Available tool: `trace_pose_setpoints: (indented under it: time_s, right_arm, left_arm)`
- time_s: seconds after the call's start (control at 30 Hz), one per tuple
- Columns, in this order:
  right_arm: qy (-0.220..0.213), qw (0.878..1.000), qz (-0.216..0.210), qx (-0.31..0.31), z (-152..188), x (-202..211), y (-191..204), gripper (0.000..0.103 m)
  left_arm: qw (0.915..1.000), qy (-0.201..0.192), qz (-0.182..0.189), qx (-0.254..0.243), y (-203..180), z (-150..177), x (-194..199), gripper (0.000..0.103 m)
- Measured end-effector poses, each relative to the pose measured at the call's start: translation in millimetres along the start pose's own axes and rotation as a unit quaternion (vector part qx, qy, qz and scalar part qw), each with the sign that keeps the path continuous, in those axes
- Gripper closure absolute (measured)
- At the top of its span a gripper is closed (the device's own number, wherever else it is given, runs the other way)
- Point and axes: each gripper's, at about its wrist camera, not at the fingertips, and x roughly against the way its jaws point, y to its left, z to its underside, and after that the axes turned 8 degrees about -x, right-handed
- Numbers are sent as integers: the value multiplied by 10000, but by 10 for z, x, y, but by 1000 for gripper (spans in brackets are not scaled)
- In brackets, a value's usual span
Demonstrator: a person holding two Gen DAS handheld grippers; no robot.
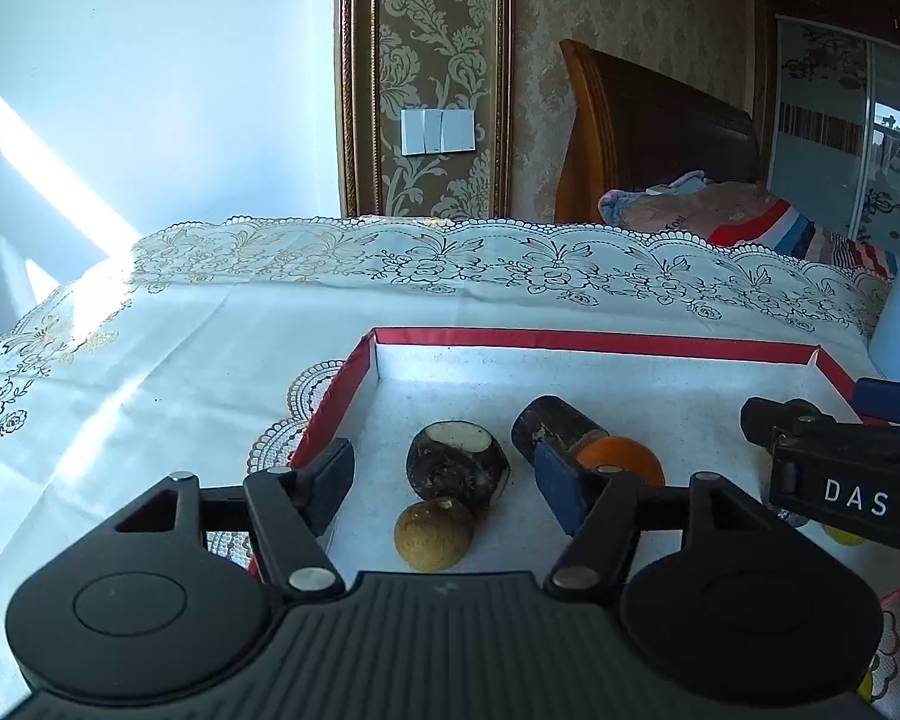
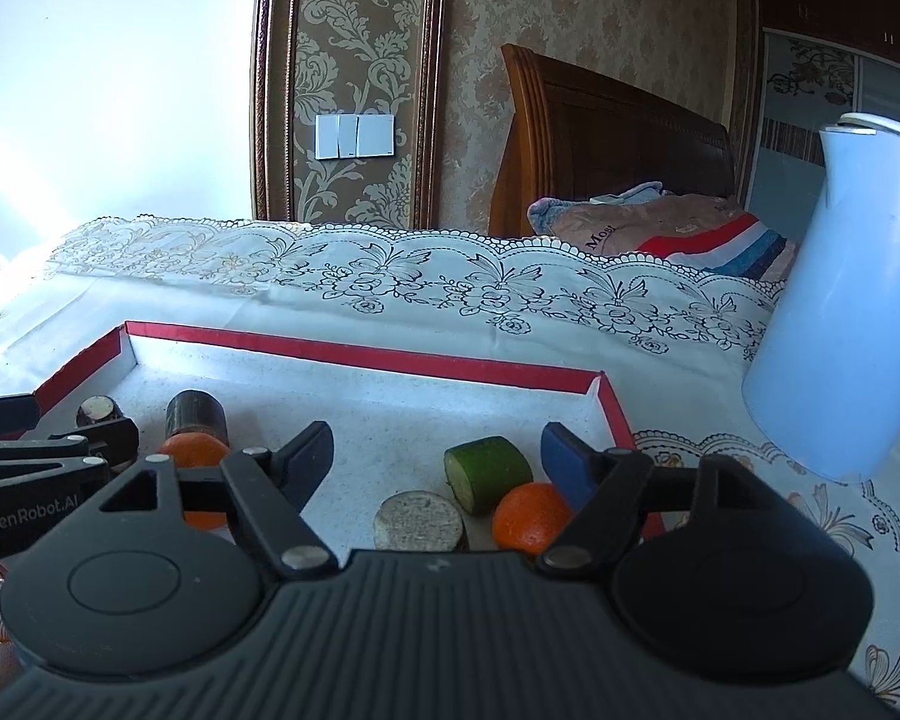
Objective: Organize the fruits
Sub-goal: 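Open the left gripper releasing the dark fruit while the right releases the slice, then raise both open grippers away from the tray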
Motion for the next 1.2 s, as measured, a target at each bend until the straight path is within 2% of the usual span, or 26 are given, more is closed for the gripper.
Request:
trace_pose_setpoints:
  time_s: [0.07,0.2,0.27,0.5,0.83,0.97,1.2]
  right_arm:
    - [14,10000,10,-1,3,2,-3,22]
    - [28,10000,6,-45,6,16,-27,20]
    - [32,10000,12,-83,7,21,-38,15]
    - [45,9999,60,-100,21,45,-67,9]
    - [153,9997,151,-145,27,34,-113,6]
    - [220,9994,152,-222,44,46,-158,6]
    - [258,9991,191,-294,83,118,-224,5]
  left_arm:
    - [10000,-3,39,57,18,3,5,29]
    - [9999,-52,66,106,34,13,38,28]
    - [9999,-64,81,113,34,15,52,28]
    - [9998,-162,51,121,42,24,122,28]
    - [9999,-140,32,-90,-30,6,185,27]
    - [9997,-128,196,55,-5,13,275,27]
    - [9995,-112,291,10,-13,159,479,27]
